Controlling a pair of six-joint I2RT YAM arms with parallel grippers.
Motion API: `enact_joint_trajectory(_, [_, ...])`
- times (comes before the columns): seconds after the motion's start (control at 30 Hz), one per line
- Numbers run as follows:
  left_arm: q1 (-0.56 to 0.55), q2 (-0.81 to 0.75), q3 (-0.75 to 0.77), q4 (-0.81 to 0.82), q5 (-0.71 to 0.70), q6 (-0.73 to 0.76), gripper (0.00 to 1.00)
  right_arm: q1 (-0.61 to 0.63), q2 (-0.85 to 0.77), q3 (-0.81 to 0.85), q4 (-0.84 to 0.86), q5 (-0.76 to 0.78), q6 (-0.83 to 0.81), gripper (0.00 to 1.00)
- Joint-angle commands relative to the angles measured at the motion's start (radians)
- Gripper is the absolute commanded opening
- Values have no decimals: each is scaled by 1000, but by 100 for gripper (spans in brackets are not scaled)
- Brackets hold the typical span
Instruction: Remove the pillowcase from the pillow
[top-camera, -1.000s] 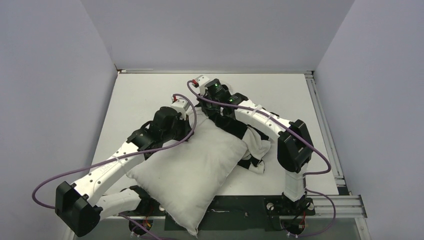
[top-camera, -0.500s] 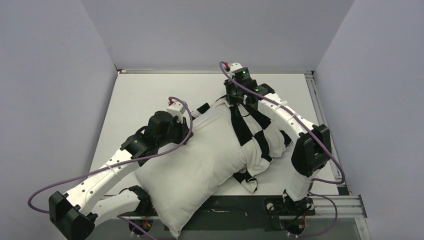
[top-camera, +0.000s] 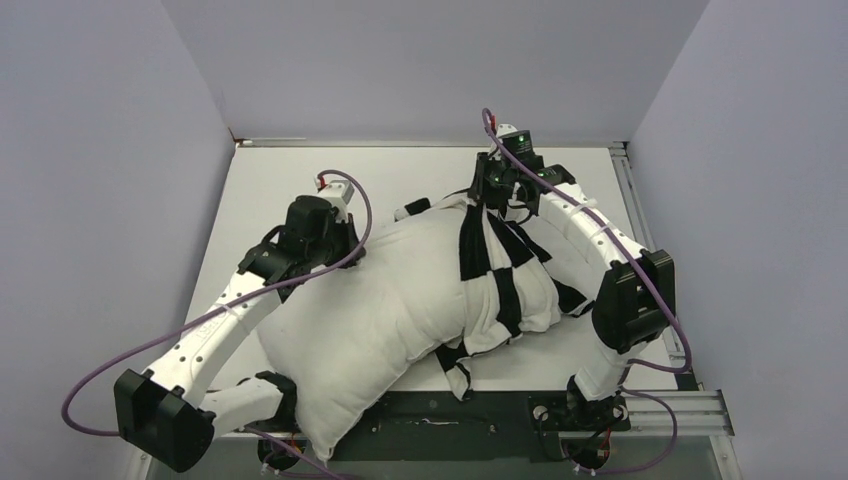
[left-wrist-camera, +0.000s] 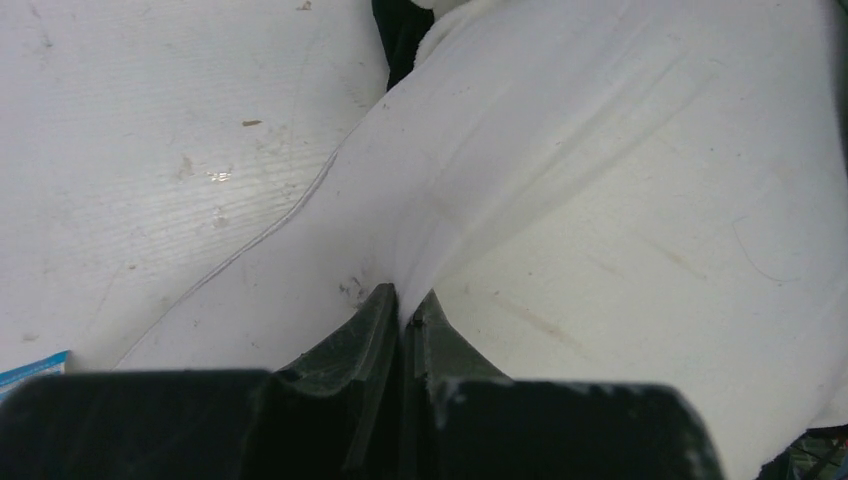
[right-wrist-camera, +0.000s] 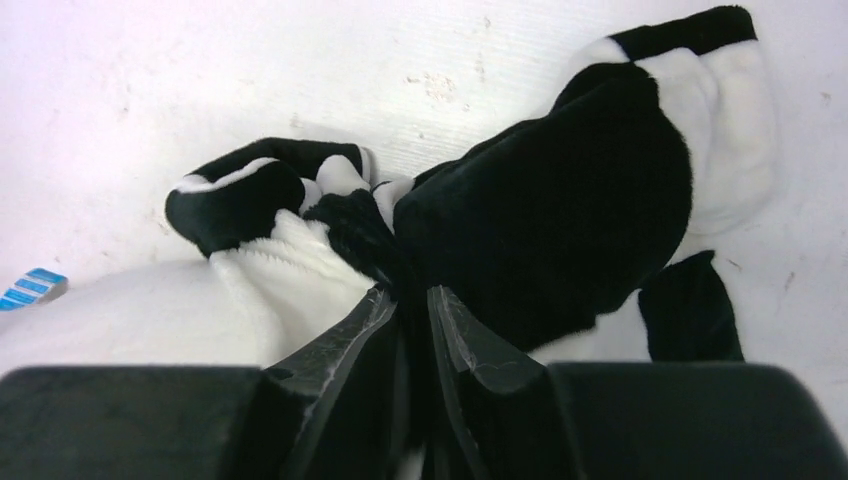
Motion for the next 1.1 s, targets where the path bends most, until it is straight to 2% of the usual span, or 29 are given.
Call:
enact_joint_trajectory(0.0, [67, 74, 152, -102, -162, 81, 0, -44, -21, 17, 130, -39, 32, 21])
enact_joint_trajectory(0.17, [70, 170, 268, -100, -200, 127, 1, -39, -58, 11, 143, -118, 54, 38])
enact_joint_trajectory(0.33, [50, 170, 299, -93, -182, 144, 21, -31, -170, -75, 161, -130, 56, 57])
enact_joint_trajectory(0.47, [-59, 129, 305, -92, -258, 169, 53, -29, -290, -183, 171, -115, 50, 69])
enact_joint_trajectory(0.53, [-137, 118, 316, -104, -316, 177, 65, -29, -337, -228, 158, -96, 37, 72])
enact_joint_trajectory(0.67, [-279, 122, 357, -145, -387, 164, 76, -28, -424, -290, 109, -55, -3, 80])
enact_joint_trajectory(0.7, [-316, 128, 369, -157, -407, 161, 77, -28, -445, -304, 96, -51, -10, 86])
enact_joint_trajectory(0.83, [-470, 169, 393, -189, -474, 141, 93, -27, -533, -374, 51, -57, -35, 93])
enact_joint_trajectory(0.93, [-554, 223, 391, -195, -499, 122, 97, -24, -589, -435, 12, -73, -48, 100])
enact_joint_trajectory(0.97, [-578, 246, 387, -194, -507, 117, 100, -22, -602, -452, 0, -78, -50, 100])
enact_joint_trajectory(1.03, [-611, 294, 376, -191, -500, 111, 97, -19, -620, -480, -24, -96, -56, 90])
enact_joint_trajectory(1.07, [-625, 319, 371, -188, -500, 106, 96, -13, -623, -493, -36, -107, -57, 90])
